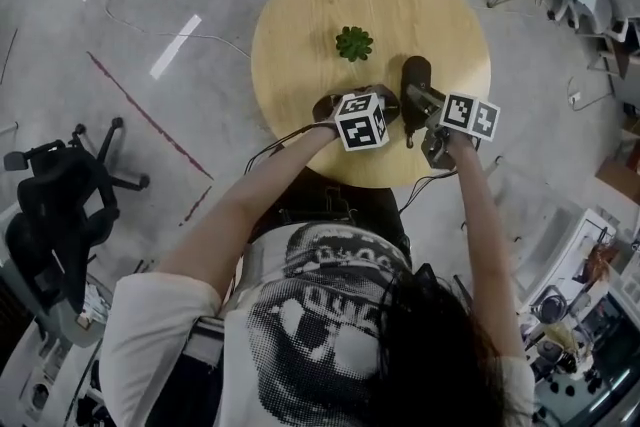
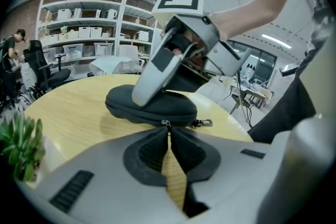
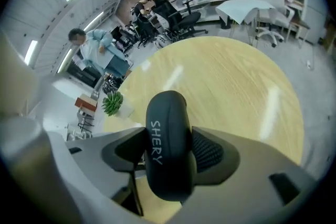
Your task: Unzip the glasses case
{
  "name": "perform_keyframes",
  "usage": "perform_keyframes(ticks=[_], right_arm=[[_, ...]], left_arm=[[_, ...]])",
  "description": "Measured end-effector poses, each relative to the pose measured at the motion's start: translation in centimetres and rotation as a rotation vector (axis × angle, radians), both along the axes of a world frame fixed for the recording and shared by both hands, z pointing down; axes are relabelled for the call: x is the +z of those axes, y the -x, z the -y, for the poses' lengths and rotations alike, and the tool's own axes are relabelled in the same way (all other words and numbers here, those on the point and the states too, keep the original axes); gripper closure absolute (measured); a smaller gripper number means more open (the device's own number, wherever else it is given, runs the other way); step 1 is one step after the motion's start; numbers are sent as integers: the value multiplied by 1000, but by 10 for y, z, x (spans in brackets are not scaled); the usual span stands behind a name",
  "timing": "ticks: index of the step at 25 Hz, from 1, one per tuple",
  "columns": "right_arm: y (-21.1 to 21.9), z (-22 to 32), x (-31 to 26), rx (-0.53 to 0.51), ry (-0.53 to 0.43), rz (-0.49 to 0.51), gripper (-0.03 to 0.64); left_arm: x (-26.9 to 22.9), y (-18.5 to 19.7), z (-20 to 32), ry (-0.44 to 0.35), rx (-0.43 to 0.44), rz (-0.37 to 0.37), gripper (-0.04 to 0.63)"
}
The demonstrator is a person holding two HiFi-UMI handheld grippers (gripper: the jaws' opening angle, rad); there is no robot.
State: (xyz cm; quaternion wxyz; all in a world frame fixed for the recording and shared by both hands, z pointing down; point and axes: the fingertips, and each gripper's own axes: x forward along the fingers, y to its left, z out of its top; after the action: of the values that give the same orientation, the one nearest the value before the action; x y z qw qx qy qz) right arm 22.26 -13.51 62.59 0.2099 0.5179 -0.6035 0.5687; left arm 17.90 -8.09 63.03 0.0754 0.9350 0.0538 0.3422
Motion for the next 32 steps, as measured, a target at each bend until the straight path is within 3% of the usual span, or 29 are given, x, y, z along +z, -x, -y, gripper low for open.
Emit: perform_keyframes(ticks=[8, 17, 32], right_arm=[[6, 4, 0, 266, 31, 102, 345], [12, 9, 2, 553, 54, 179, 348], [15, 11, 5, 822, 62, 202, 346]], left_arm=[[-3, 22, -21, -3, 80, -2, 571], [-1, 47, -12, 17, 18, 21, 571], [1, 59, -2, 5, -46, 50, 571]])
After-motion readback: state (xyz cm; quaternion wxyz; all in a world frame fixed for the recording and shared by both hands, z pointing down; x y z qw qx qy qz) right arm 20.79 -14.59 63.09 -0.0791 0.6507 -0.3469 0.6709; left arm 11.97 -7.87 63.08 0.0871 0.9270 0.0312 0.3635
